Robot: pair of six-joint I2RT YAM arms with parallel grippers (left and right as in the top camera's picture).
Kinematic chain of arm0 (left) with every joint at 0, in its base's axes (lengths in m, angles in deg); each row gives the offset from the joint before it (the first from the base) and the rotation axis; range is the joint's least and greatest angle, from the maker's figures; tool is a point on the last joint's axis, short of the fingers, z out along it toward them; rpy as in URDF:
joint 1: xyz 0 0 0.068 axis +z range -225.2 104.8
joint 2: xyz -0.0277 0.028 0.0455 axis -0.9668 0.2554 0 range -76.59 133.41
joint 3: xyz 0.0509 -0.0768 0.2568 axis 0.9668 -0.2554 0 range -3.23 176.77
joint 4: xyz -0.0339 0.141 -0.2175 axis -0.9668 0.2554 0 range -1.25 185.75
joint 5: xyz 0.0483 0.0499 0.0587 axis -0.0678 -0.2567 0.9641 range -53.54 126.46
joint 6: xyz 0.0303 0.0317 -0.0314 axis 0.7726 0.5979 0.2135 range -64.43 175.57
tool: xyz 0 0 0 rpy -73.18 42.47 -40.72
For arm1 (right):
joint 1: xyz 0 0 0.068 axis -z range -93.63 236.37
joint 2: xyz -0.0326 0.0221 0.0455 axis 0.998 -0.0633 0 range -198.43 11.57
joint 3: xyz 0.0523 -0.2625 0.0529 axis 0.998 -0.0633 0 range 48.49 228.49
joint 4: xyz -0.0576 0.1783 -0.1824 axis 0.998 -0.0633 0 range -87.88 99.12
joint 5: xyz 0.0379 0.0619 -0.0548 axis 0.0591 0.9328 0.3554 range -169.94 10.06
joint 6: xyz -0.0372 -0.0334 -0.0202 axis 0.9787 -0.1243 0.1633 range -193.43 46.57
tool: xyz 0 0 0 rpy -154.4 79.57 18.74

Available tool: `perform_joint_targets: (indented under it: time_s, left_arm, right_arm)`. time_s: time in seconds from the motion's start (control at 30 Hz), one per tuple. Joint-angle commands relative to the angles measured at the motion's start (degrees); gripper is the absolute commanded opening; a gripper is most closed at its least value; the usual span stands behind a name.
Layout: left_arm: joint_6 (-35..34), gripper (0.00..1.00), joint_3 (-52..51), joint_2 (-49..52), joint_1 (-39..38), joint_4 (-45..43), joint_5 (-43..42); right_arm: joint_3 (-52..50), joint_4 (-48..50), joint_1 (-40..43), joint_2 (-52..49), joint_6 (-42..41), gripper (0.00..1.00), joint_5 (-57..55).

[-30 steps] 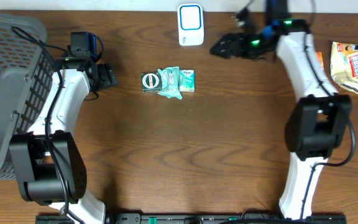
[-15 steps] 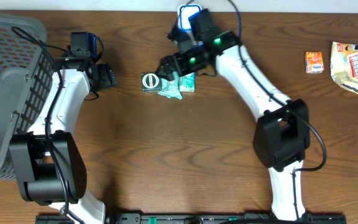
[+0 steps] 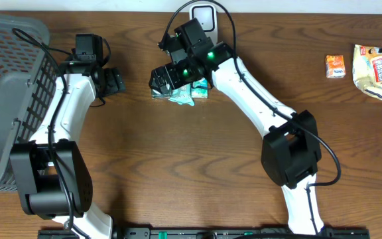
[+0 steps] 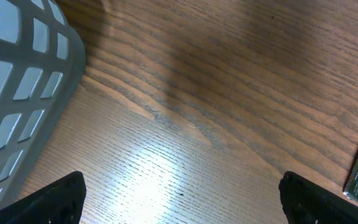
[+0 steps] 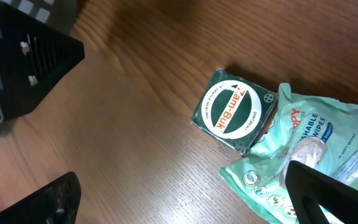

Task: Scan the item barcode
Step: 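Reach the right gripper back to the row of items, then grasp the Kleenex tissue pack with the right gripper and pull it out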

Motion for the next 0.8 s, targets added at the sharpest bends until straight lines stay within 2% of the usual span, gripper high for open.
perform_joint_targets:
  time_s: [0.0, 0.1, 0.17, 0.23, 0.27, 0.33, 0.43, 0.53, 0.63, 0.77]
  left_arm:
    - [0.76, 0.98, -0.31, 0.02, 0.00, 0.02, 0.31]
    - [0.76, 0.98, -0.33, 0.02, 0.00, 0.02, 0.31]
    - [0.76, 0.97, -0.33, 0.02, 0.00, 0.00, 0.31]
    - [0.76, 0.97, -0.33, 0.02, 0.00, 0.00, 0.31]
    - [0.76, 0.98, -0.33, 0.02, 0.00, 0.02, 0.31]
    - [0.76, 0.98, -0.33, 0.02, 0.00, 0.00, 0.31]
    - [0.76, 0.97, -0.33, 0.02, 0.00, 0.02, 0.31]
    - [0.76, 0.98, -0.33, 0.02, 0.00, 0.02, 0.31]
    - [0.76, 0.98, -0.33, 0.02, 0.00, 0.02, 0.31]
    - [0.76, 0.97, -0.33, 0.02, 0.00, 0.02, 0.31]
  right_arm:
    - [-0.33, -0.28, -0.57, -0.09, -0.07, 0.99, -5.73]
    - [-0.33, -1.09, -0.44, -0.09, -3.23, 0.99, -9.68]
    - [-0.33, -1.60, -0.33, -0.09, -5.14, 0.93, -12.28]
    - [-0.33, -2.03, -0.35, -0.11, -6.60, 0.71, -15.41]
    - [-0.33, -2.21, -0.35, -0.13, -6.99, 0.65, -16.37]
    - [-0.33, -2.60, -0.42, -0.37, -8.76, 0.46, -19.28]
    - [-0.35, -3.37, -0.42, -1.27, -13.66, 0.32, -26.10]
    - [-0.35, -2.99, -0.39, -4.04, -14.99, 0.31, -27.74]
    - [-0.35, -2.60, -0.24, -6.40, -14.99, 0.36, -28.76]
    - [-0.35, -2.45, -0.02, -7.17, -14.99, 0.34, -30.77]
